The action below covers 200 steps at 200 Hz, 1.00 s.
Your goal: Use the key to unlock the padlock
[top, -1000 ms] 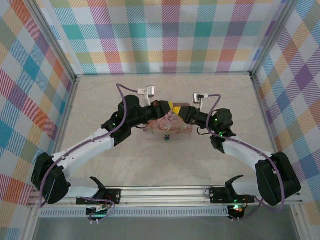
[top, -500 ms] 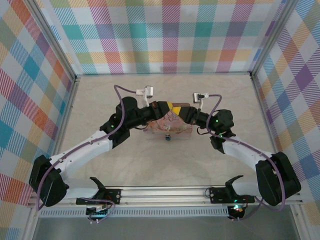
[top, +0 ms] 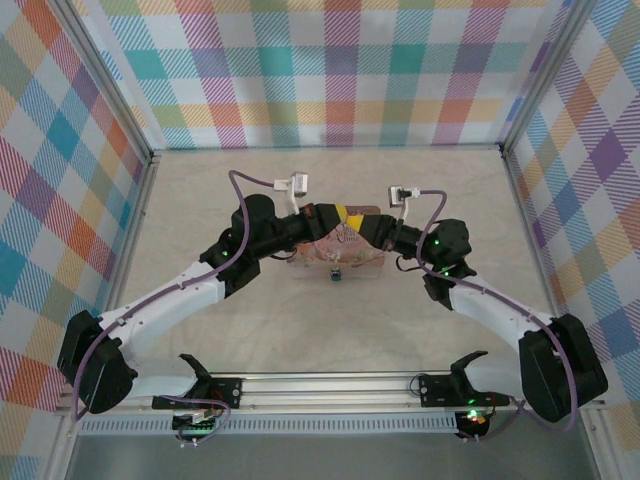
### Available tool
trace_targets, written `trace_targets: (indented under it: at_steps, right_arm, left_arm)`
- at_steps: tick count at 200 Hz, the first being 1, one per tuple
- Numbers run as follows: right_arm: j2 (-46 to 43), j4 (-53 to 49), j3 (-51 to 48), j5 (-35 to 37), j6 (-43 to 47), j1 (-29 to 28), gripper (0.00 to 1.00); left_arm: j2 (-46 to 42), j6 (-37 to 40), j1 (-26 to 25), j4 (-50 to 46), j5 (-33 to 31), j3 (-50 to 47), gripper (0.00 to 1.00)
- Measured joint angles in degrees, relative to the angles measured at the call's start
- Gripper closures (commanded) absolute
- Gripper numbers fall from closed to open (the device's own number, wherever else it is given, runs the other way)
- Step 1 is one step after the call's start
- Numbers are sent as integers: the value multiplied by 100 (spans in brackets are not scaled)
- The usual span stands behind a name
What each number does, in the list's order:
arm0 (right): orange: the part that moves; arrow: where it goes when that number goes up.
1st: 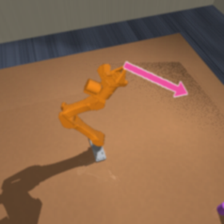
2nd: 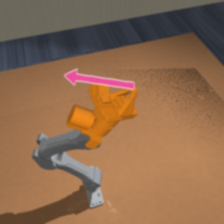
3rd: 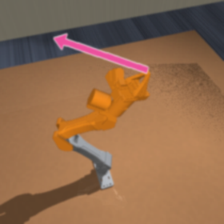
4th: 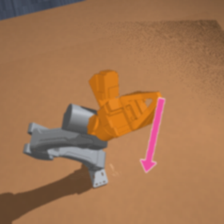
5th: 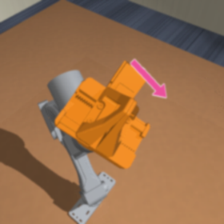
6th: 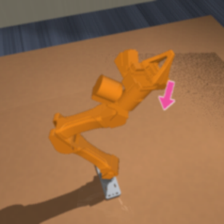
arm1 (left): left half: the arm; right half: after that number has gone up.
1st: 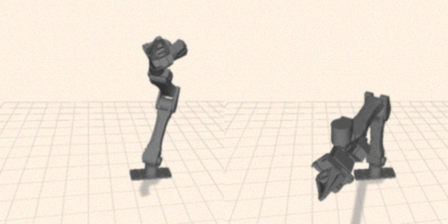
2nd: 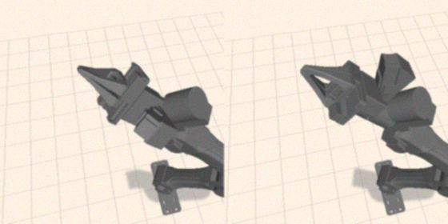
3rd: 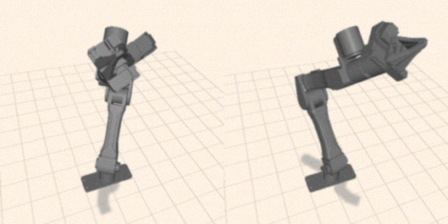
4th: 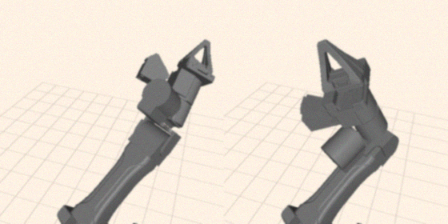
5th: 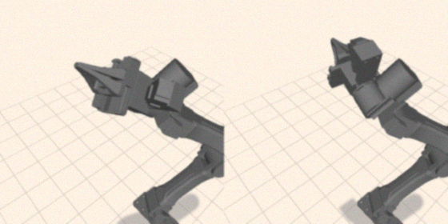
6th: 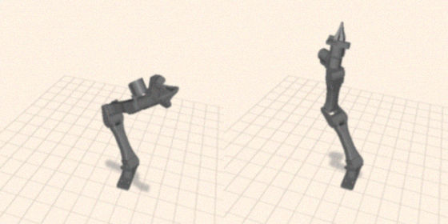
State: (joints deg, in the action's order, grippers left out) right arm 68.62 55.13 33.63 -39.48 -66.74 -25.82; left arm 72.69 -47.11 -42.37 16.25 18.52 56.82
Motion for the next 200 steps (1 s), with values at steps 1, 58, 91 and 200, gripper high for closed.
trace_targets:
  at_steps: [1, 58, 91, 200]
  right_arm:
    - [-4, -7, 0, 0, 4, 0, 100]
    - [-116, -365, 2, 26, 249, 0, 100]
    - [-299, -927, 31, 20, 564, 7, 100]
    - [-1349, -4699, 909, 1158, 2717, 339, 100]
  left_arm:
    - [0, 0, 0, -2, 0, 0, 100]
    - [42, 0, -15, -37, 0, 0, 55]
    - [-13, 26, -20, -153, -111, 0, 27]
    - [-1093, 487, 229, -2516, -1770, -96, 11]
